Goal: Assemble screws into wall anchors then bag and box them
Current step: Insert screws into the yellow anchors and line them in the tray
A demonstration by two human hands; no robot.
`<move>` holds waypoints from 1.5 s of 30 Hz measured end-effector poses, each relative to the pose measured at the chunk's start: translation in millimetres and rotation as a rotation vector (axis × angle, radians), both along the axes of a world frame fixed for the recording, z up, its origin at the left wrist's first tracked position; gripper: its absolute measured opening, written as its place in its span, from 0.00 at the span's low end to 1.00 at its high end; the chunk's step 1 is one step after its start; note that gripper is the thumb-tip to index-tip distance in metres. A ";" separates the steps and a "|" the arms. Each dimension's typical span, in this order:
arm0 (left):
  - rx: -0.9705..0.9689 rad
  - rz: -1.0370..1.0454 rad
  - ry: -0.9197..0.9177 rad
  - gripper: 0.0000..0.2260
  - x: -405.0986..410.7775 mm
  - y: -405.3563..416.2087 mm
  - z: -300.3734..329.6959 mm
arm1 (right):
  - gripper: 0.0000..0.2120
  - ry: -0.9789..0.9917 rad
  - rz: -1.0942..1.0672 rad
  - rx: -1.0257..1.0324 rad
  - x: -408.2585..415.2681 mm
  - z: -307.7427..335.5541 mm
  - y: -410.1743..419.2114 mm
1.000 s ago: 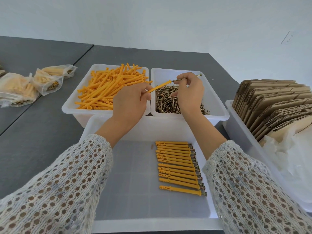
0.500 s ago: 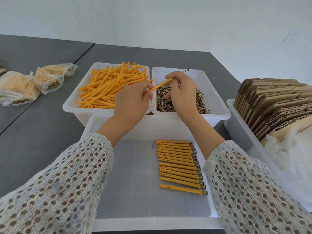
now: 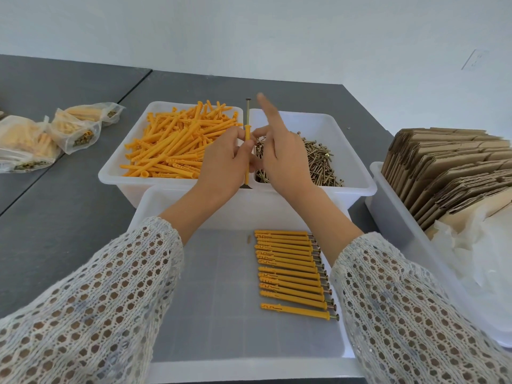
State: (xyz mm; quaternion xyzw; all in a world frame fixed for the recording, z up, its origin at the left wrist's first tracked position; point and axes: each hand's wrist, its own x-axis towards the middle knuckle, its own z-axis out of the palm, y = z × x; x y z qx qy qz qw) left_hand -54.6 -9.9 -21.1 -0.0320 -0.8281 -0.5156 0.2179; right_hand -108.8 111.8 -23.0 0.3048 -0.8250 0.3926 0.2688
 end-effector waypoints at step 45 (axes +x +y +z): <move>-1.190 -0.774 -0.173 0.18 100.4 98.7 -33.9 | 0.14 -1.017 -0.316 -0.679 -49.5 -2.7 46.7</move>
